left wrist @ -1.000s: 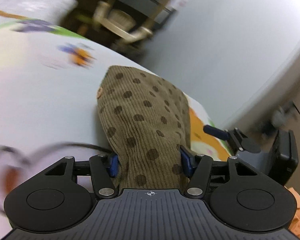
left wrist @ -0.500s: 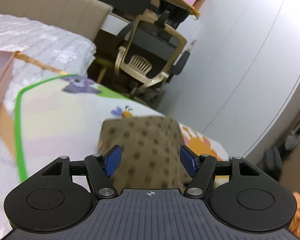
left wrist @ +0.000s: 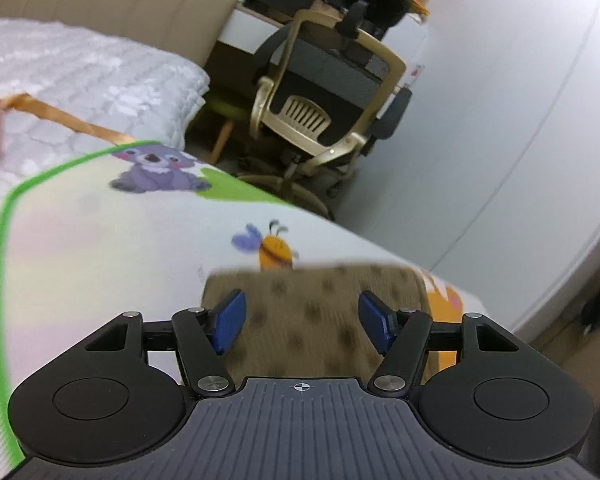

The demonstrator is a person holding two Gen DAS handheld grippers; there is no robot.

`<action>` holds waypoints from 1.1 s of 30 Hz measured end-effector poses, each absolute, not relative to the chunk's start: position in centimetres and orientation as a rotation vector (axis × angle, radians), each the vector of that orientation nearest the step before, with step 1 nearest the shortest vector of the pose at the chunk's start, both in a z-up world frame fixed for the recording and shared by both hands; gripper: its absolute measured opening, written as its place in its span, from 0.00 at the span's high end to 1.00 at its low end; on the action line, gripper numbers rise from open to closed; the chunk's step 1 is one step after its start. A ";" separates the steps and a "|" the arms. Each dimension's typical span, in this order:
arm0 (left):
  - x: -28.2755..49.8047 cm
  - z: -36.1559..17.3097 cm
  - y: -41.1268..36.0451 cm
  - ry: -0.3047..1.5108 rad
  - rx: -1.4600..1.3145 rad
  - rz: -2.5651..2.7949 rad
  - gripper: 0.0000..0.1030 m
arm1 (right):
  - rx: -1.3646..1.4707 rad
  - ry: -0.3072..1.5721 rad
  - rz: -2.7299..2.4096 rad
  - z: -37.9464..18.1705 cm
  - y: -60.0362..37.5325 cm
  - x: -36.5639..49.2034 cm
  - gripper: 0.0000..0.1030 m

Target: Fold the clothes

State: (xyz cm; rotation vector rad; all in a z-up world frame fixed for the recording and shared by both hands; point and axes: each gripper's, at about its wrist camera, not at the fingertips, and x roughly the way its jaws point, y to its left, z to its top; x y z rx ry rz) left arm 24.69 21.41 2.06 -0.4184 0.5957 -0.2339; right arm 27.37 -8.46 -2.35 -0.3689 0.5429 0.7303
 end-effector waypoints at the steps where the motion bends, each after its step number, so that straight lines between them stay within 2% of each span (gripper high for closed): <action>1: 23.2 1.9 21.9 0.593 -0.403 -0.254 0.30 | -0.367 0.533 0.749 -2.1 -8.8 26.9 0.00; 5: 18.8 0.2 21.3 0.646 -0.336 -0.308 0.28 | -0.403 0.539 0.832 -2.0 -8.6 25.3 0.00; 10: 16.6 -2.4 19.8 0.724 -0.184 -0.255 0.27 | -0.495 0.574 0.792 -4.5 -7.7 25.0 0.00; 16: 14.6 -1.0 20.5 0.669 -0.199 -0.277 0.24 | -0.498 0.586 0.784 -2.7 -10.4 25.5 0.00; 19: 14.1 0.8 20.5 0.588 -0.235 -0.327 0.18 | -0.332 0.583 0.780 -0.3 -12.0 27.1 0.00; 23: 16.0 2.2 19.8 0.518 -0.224 -0.366 0.15 | -0.108 0.587 0.729 2.1 -11.5 31.7 0.00; 27: 20.0 1.5 19.0 0.526 -0.194 -0.370 0.16 | -0.087 0.584 0.697 2.4 -7.1 36.7 0.00; 30: 22.2 -0.1 17.9 0.584 -0.178 -0.370 0.16 | -0.161 0.662 0.701 1.4 -3.0 39.9 0.00; 33: 22.1 -0.5 17.5 0.580 -0.139 -0.378 0.15 | -0.380 0.662 0.624 -1.2 -0.2 40.9 0.00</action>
